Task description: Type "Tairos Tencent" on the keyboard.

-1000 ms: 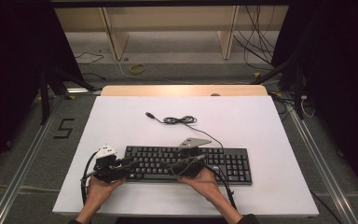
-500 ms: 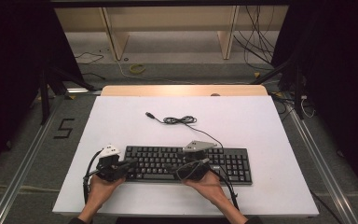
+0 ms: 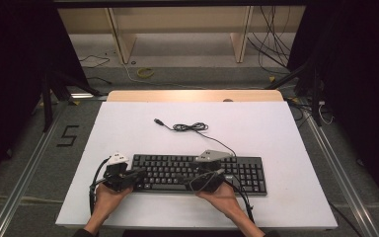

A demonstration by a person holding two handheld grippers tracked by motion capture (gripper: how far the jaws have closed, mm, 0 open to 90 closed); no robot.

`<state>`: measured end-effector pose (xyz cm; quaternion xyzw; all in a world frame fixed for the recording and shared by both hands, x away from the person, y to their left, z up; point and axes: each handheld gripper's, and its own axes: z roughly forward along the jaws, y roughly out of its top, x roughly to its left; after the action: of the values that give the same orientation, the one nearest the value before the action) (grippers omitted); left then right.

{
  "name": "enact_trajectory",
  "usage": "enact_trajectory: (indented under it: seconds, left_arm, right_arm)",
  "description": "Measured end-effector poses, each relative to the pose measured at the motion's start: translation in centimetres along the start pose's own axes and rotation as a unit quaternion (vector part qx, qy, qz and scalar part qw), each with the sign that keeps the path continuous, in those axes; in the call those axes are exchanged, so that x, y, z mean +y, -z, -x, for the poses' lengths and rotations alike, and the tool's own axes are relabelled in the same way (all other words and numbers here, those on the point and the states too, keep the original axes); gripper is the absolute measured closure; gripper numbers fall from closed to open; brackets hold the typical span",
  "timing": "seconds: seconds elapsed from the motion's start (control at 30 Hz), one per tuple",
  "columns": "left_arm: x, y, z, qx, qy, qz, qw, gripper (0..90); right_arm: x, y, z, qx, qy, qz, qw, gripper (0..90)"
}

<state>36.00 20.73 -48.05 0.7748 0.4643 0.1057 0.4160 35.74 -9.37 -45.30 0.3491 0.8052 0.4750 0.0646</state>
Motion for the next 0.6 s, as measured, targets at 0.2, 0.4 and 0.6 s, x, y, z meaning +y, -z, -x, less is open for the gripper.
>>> enact_trajectory:
  seconds: [0.2,0.4,0.6]
  left_arm:
    - [-0.11,-0.23,-0.19,0.003,0.001,-0.003,1.0000,89.0]
    - [-0.13,-0.59,0.19,0.004,-0.005,-0.014,0.9999,89.1]
    - [-0.13,-0.58,0.19,0.002,-0.003,-0.012,0.9999,89.0]
  right_arm:
    - [0.00,-0.02,0.01,0.000,0.000,0.000,1.0000,33.6]
    - [0.02,0.04,0.06,-0.001,0.000,0.000,1.0000,33.6]
    - [0.10,0.07,0.45,-0.009,-0.004,0.001,1.0000,33.8]
